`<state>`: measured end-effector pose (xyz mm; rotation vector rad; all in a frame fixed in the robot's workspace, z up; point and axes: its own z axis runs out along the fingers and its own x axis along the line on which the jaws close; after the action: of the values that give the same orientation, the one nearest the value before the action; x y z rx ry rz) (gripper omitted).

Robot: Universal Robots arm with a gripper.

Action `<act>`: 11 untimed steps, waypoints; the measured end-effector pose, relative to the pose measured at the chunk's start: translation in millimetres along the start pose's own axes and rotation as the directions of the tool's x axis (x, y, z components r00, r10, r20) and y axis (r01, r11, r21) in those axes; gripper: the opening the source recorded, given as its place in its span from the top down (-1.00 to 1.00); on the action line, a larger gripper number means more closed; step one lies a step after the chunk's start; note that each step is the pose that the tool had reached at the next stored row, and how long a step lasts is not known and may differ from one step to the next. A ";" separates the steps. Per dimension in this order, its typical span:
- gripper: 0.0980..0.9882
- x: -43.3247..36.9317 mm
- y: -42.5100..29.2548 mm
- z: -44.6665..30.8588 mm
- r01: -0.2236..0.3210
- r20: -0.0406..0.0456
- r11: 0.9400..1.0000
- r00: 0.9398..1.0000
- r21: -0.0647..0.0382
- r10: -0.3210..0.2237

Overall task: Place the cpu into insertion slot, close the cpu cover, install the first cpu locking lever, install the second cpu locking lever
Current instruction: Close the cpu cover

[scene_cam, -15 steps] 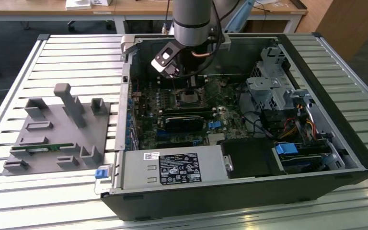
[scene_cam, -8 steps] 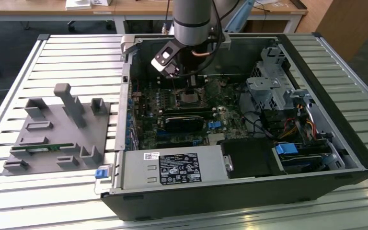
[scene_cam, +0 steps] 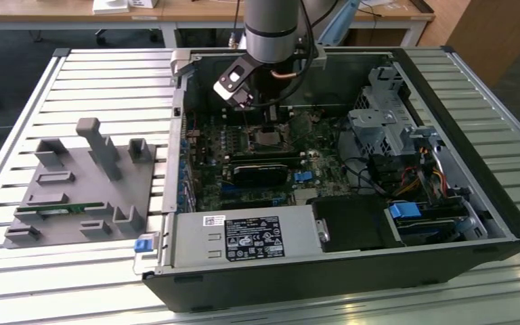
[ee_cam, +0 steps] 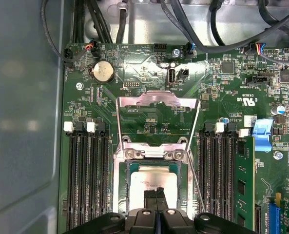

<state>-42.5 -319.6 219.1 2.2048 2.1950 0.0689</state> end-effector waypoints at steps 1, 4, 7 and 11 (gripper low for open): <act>0.98 0.0 0.0 -0.2 0.000 0.000 1.000 1.000 0.000 0.000; 0.98 0.0 0.0 -0.8 0.000 0.000 1.000 1.000 0.000 0.000; 0.98 0.0 0.1 -1.7 0.000 0.000 1.000 1.000 0.000 0.000; 0.98 0.0 0.1 -2.8 0.000 0.000 1.000 1.000 0.000 0.000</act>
<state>-42.5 -319.6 221.9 2.2049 2.1949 0.0686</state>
